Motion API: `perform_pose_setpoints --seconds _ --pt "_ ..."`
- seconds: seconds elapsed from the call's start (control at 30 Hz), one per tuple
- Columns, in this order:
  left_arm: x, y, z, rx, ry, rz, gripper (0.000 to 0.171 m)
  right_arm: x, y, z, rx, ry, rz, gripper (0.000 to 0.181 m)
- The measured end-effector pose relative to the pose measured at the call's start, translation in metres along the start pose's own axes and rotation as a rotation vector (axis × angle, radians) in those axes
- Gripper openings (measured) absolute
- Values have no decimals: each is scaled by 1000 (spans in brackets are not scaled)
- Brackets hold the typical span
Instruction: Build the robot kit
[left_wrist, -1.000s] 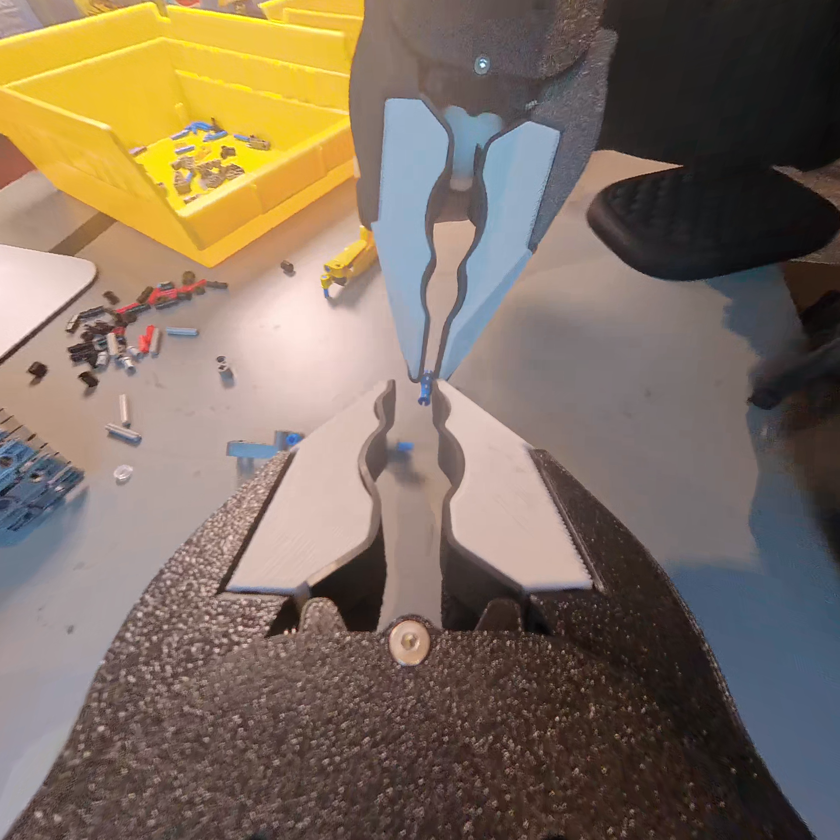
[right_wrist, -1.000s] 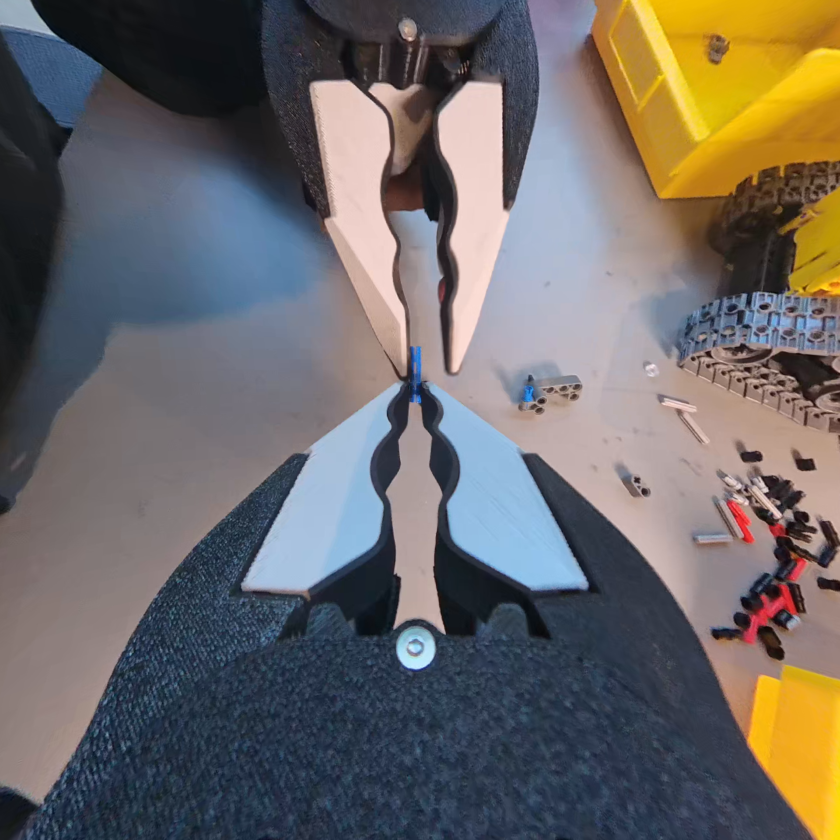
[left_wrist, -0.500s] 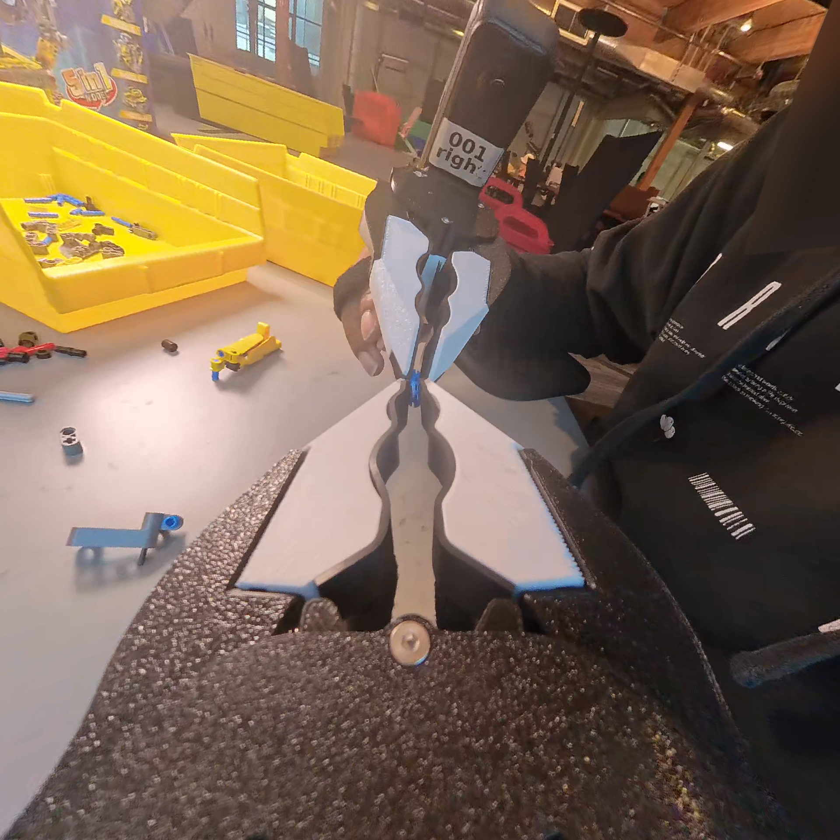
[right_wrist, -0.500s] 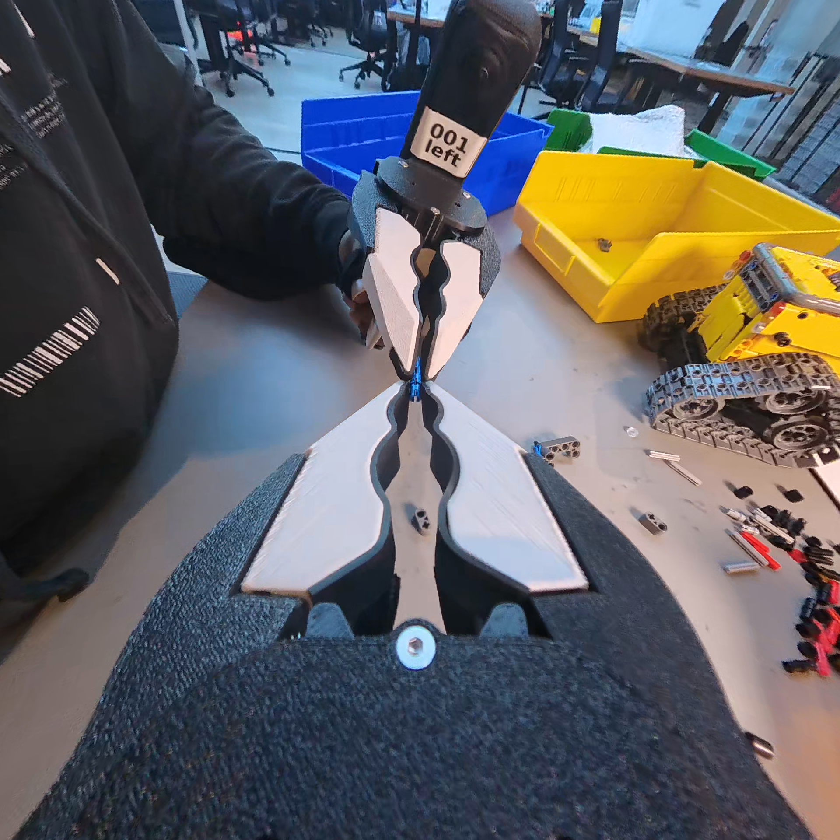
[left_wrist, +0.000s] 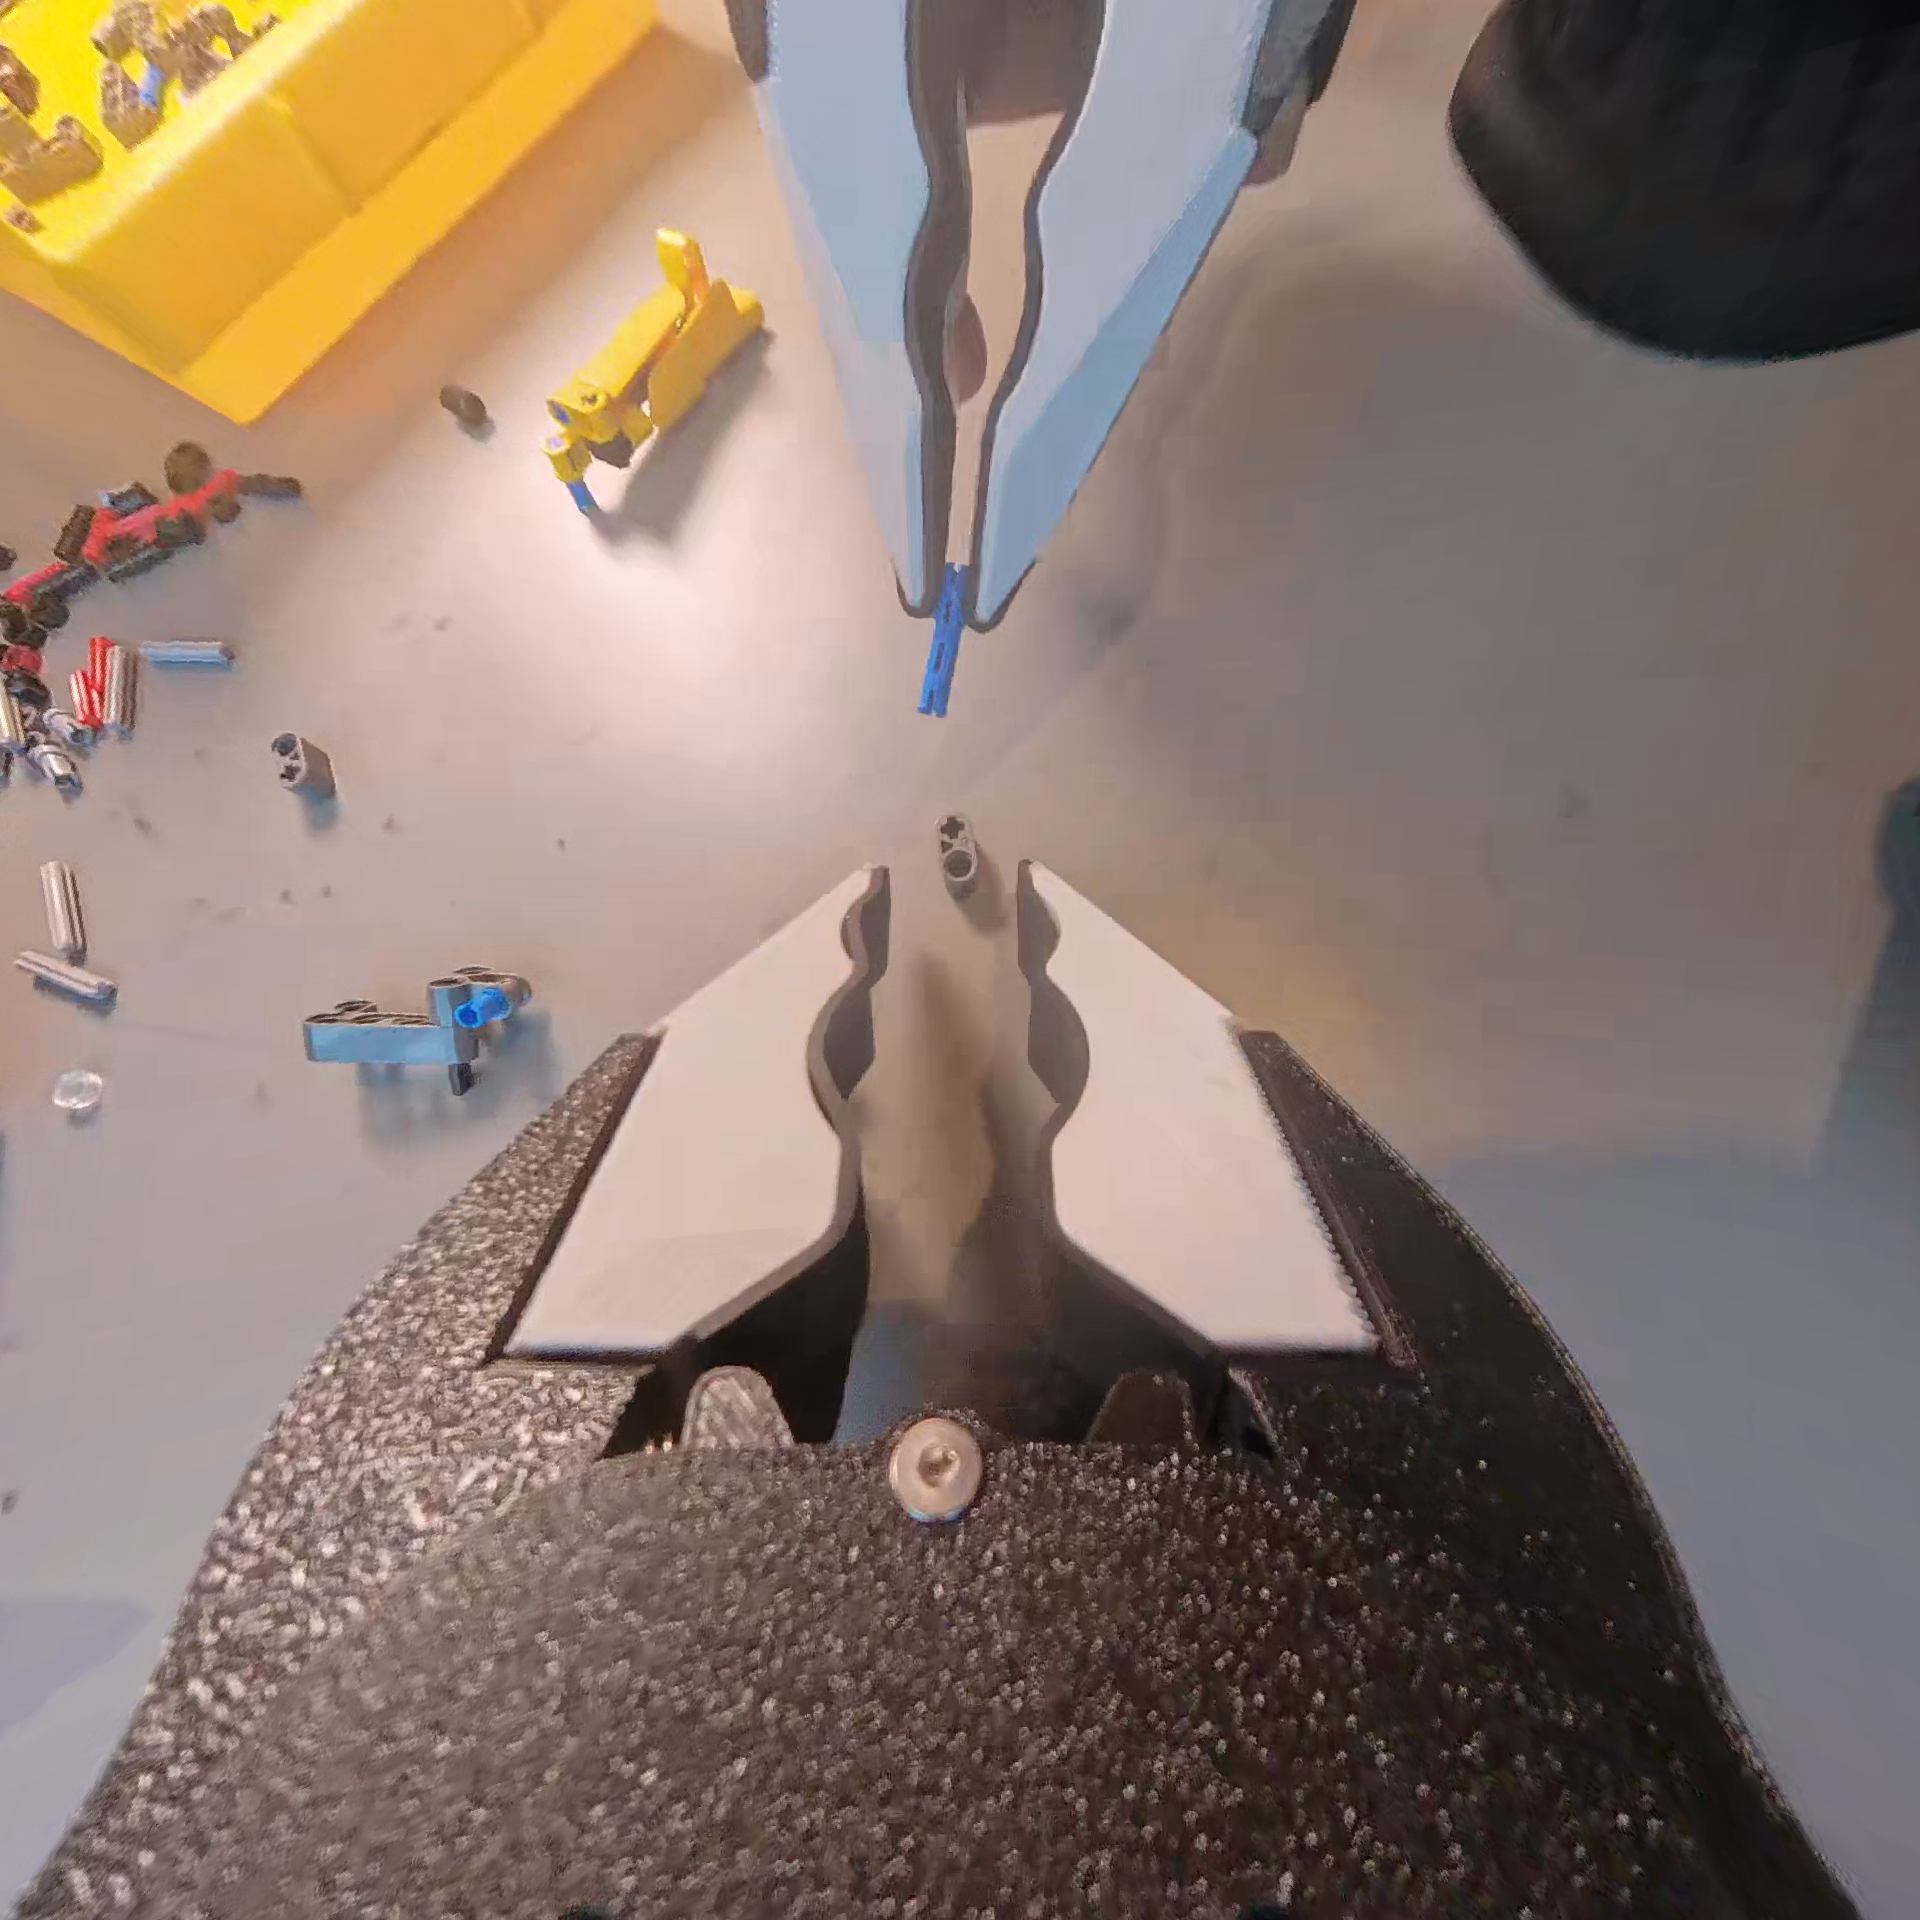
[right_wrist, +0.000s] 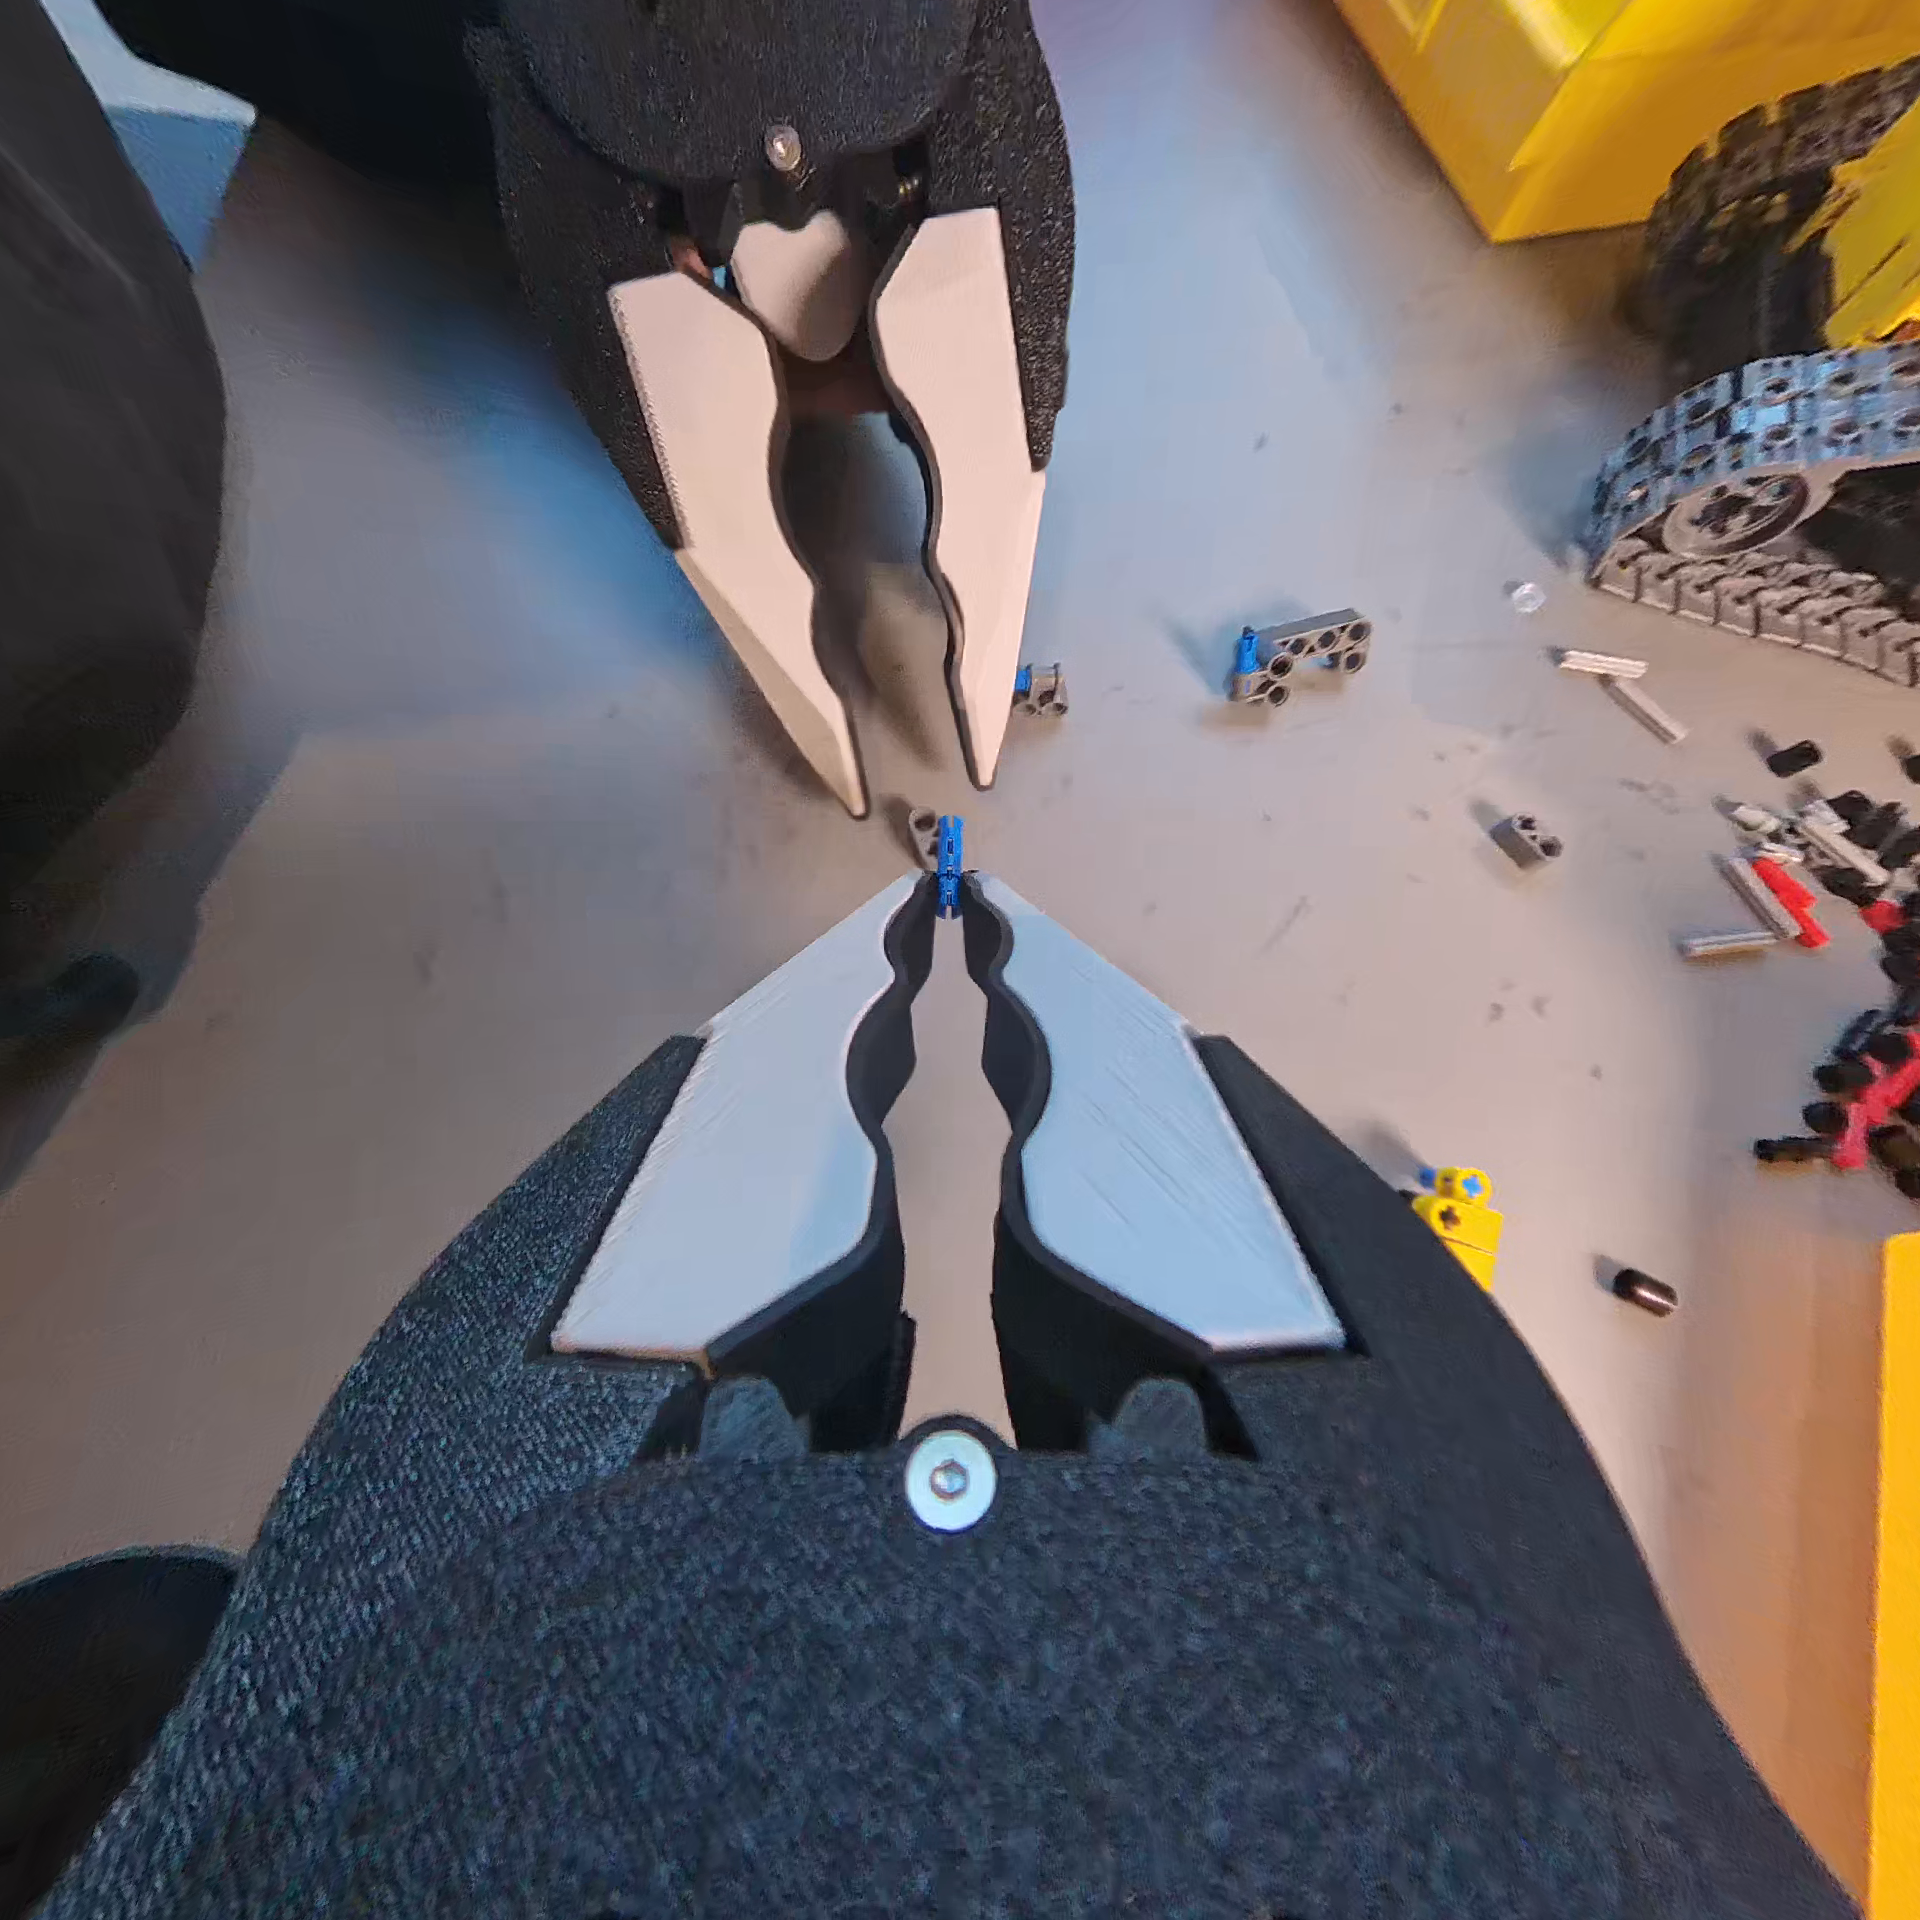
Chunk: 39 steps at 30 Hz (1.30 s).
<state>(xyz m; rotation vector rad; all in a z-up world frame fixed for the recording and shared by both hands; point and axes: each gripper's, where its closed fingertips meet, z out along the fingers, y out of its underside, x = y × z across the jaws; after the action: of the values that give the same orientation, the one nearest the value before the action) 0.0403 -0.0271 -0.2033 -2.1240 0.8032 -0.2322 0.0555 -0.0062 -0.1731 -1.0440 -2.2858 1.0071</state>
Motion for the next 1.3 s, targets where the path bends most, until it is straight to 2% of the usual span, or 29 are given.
perform_pose_setpoints --seconds 0.1,0.23,0.37,0.7,0.83,0.97,1.1,1.3 --pt "-3 5 6 -51 -33 2 17 -3 5 6 -33 -12 -5 5" --pt "1 6 9 -67 -4 2 6 -5 10 10 -65 -16 -4 5" --pt "0 8 5 -88 7 23 6 -7 19 13 -118 -16 -5 5" --pt "6 14 -12 -68 106 -25 6 -14 18 29 -130 -21 -31 5" --pt "6 14 -16 -56 128 -40 6 -12 6 28 -70 -1 -40 5" --pt "8 15 -19 -61 147 -35 6 -13 -18 22 49 -2 -32 5" --pt "11 10 -22 -34 165 -32 6 -17 -16 28 25 -7 -55 5" --pt "10 -1 -30 43 198 -66 6 -17 -21 24 61 -21 -28 4"
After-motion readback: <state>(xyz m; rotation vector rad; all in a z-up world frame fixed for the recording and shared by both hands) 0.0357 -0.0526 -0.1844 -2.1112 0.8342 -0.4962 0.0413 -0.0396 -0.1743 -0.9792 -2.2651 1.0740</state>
